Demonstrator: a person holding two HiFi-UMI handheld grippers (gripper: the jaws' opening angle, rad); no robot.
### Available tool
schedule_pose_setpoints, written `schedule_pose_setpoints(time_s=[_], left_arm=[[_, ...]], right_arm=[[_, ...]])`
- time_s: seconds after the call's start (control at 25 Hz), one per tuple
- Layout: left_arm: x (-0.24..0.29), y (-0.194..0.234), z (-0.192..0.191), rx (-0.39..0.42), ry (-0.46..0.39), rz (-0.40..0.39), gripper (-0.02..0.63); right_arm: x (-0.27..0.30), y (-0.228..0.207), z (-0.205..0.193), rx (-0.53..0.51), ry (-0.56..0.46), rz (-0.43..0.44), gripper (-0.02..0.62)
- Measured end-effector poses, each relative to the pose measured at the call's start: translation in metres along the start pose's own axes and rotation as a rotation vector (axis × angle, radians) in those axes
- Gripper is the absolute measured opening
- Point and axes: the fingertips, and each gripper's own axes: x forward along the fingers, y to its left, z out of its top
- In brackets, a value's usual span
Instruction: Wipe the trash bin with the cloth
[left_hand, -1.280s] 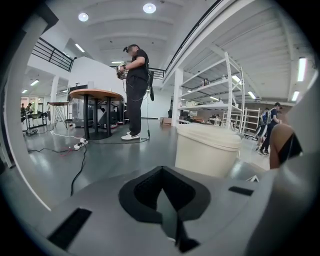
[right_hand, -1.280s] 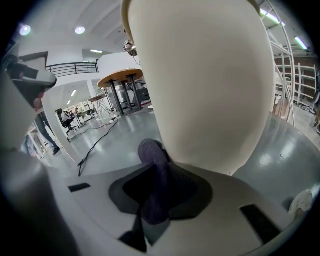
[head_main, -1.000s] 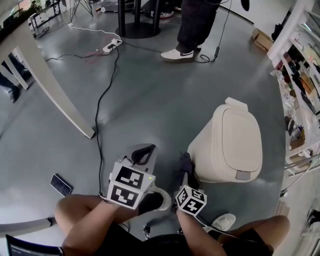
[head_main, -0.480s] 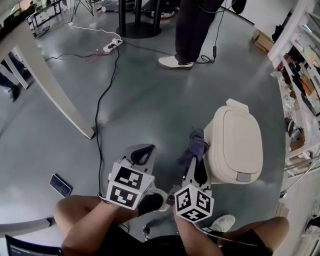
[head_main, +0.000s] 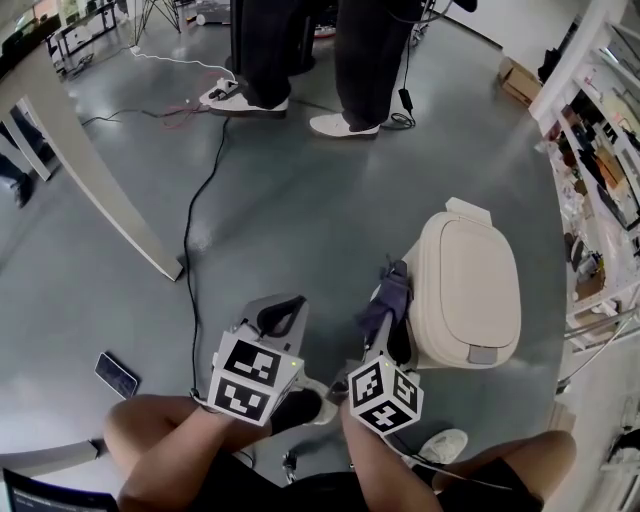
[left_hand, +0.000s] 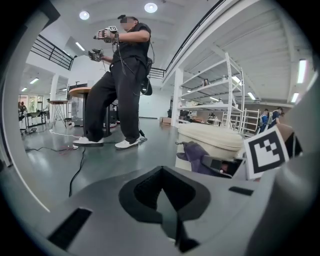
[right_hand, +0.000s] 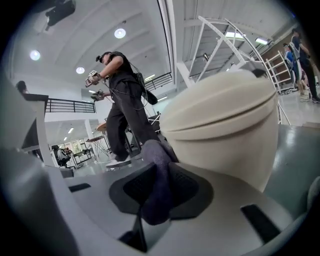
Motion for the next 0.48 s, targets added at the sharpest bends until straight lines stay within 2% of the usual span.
schedule_pose_setpoints(time_s=[0.48], left_arm=[[0.002, 0.004, -0.005, -0.007, 0.007, 0.0, -0.003]], right_arm=[[0.028, -0.033, -0.076, 0.04, 0.171, -0.085, 0.08]])
